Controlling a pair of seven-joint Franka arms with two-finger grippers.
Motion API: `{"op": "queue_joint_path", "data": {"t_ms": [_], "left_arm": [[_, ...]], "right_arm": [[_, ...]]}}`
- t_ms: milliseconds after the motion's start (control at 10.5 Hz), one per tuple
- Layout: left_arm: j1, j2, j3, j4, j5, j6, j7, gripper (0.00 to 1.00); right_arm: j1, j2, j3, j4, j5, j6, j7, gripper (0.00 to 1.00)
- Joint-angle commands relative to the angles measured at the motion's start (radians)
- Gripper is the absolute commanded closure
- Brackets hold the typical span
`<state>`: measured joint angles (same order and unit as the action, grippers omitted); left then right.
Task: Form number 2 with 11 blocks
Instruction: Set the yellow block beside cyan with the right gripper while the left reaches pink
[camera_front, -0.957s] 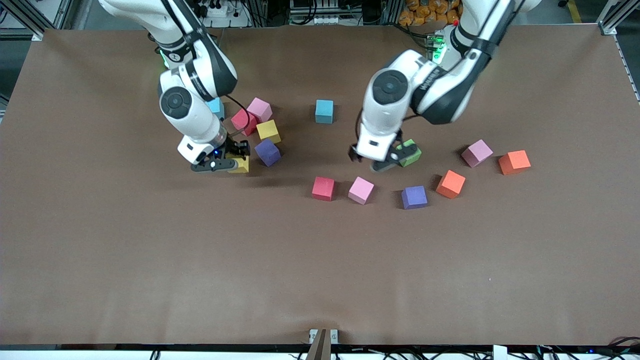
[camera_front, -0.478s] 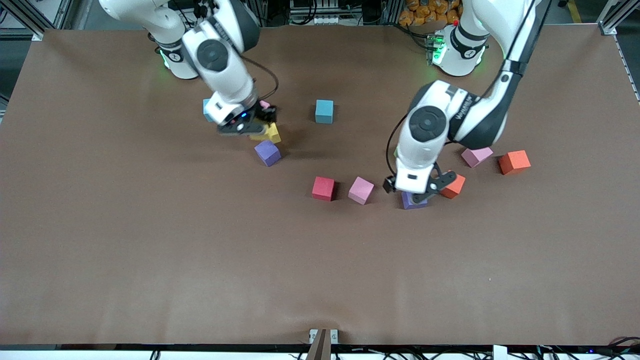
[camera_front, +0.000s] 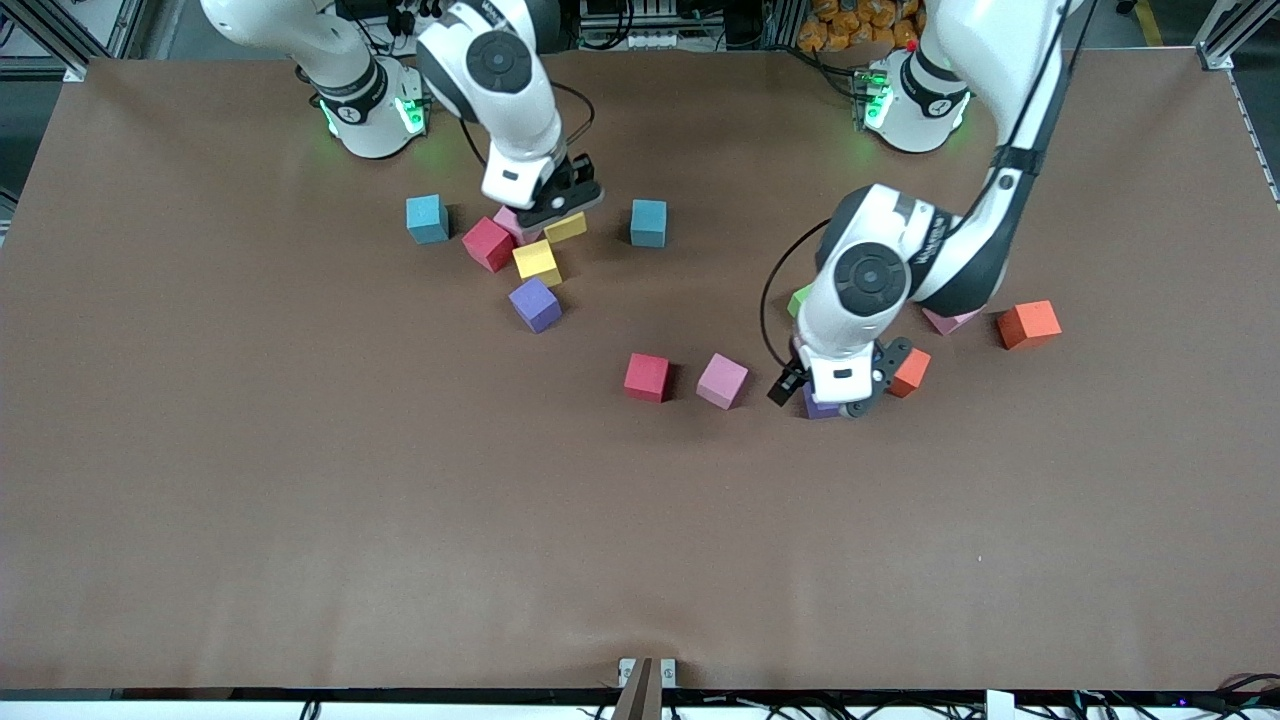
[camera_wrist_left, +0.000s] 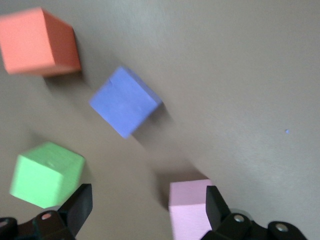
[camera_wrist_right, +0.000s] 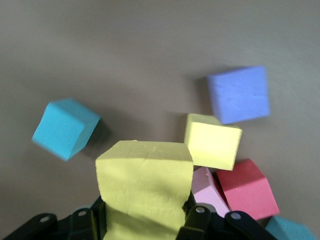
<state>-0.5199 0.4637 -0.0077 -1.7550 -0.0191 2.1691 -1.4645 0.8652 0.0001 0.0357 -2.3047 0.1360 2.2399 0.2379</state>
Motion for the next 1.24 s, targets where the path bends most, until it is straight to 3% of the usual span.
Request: {"op": "queue_joint_path", "data": {"t_ms": [0,96,478,1148], "left_arm": [[-0.045,0.072,0.015,0.057,-0.021,0.066,-0.169,0.00],[-0.064,0.078,0.015,0.057,-0.028,0.074,-0.207,0.00],[-0.104,0.130,0.023,0.055,-0.028,0.169,-0.373,0.00],[-0.129,0.184,0.025,0.057,-0.018,0.181,-0.386,0.00]], "right_arm": [[0.070,-0.045,-0.005,-0.022,-0.096,-0.019,-0.171,0.48],[0.095,-0.038,-0.005,-0.024,-0.155,-0.019,-0.249,0.48],[0.159,-0.031,-0.004,-0.030,-0.237,0.029,-0.436,0.49],[0.178,0.073,0.000,-0.048,-0.237,0.222,-0.514,0.49]]}}
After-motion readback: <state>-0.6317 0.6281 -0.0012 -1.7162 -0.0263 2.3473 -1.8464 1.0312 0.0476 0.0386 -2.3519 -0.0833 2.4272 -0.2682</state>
